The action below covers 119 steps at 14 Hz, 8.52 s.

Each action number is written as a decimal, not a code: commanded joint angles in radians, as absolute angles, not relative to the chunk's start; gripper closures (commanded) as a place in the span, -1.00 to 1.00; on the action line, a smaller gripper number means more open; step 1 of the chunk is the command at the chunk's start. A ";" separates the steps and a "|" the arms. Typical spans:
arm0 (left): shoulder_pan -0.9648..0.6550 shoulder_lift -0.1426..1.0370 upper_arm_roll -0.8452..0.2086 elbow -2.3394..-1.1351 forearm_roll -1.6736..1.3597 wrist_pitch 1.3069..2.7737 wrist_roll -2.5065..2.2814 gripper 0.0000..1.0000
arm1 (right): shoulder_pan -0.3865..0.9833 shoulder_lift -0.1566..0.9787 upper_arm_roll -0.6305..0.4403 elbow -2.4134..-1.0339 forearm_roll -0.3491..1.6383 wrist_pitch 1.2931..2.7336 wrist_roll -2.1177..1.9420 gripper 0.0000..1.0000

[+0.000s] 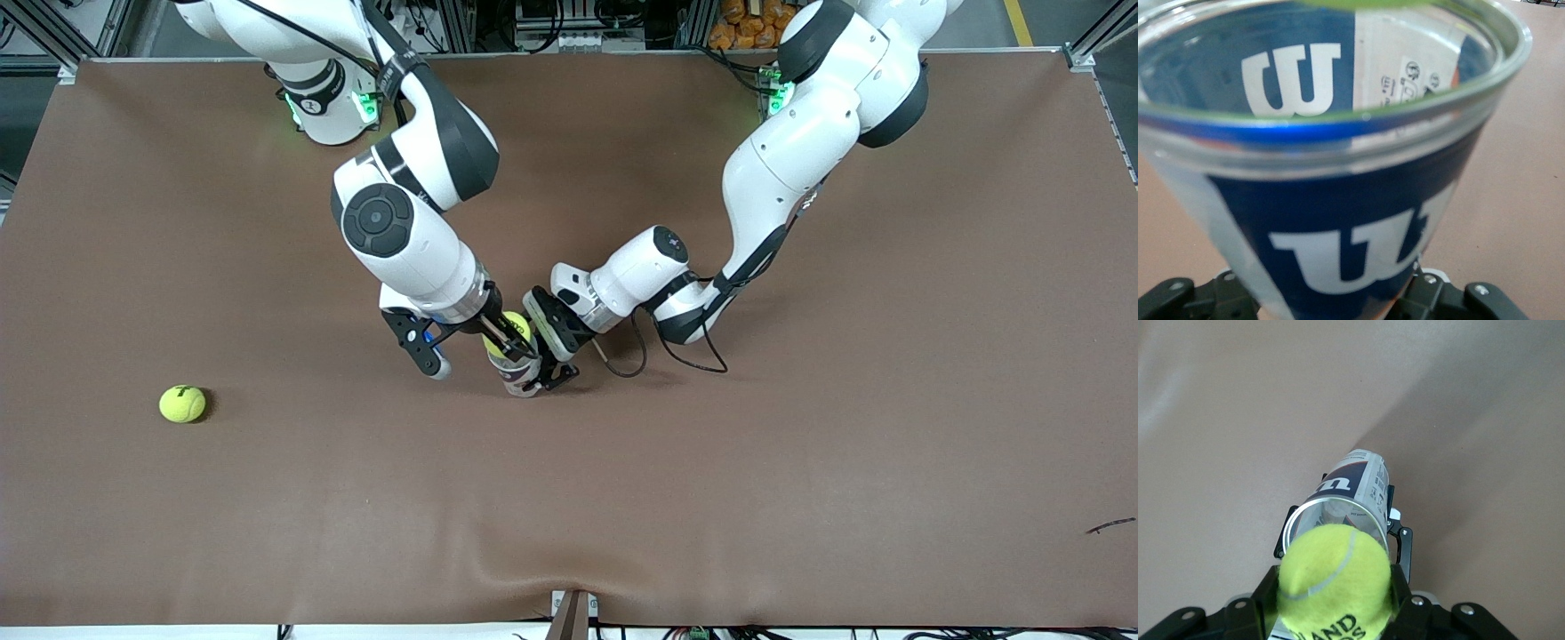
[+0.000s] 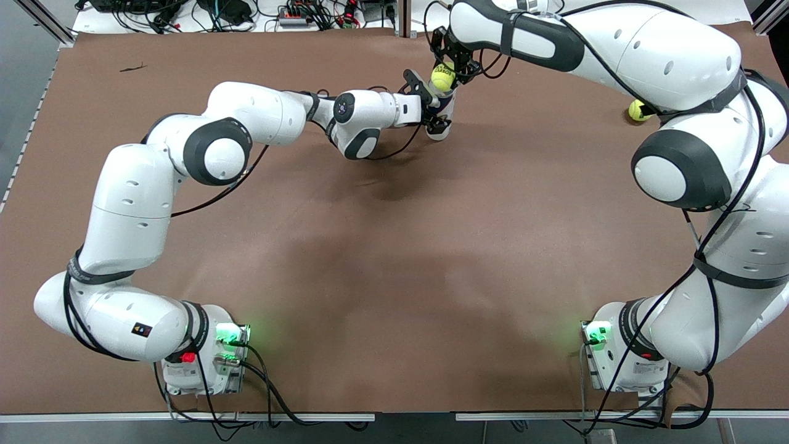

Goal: Insert tennis ball vertically with right arm
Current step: 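Drop the ball into the tube opening and open the right gripper, then grasp the second tennis ball with the right gripper, then carry the second ball with the right gripper to the tube opening, then release the second ball into the tube and withdraw the right gripper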

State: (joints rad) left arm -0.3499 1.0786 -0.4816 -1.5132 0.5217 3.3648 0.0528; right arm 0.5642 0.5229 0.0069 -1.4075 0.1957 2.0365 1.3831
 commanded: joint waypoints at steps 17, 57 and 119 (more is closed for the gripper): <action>-0.364 1.068 -0.463 -1.522 0.497 3.350 0.034 -0.54 | 0.389 0.503 -0.012 -1.388 0.198 1.857 1.027 -1.00; -0.362 1.062 -0.471 -1.511 0.512 3.405 0.044 -0.64 | -0.242 0.815 -0.005 -1.417 -0.103 2.042 -0.075 0.34; -0.362 1.051 -0.472 -1.522 0.509 3.419 0.028 -1.00 | 0.008 0.586 0.600 -1.358 -0.069 1.933 1.155 -1.00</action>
State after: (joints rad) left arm -0.3532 1.0782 -0.4806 -1.5076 0.5195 3.4144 0.0522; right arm 0.0468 0.6143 0.5872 -1.3522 -0.0607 1.9565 1.1892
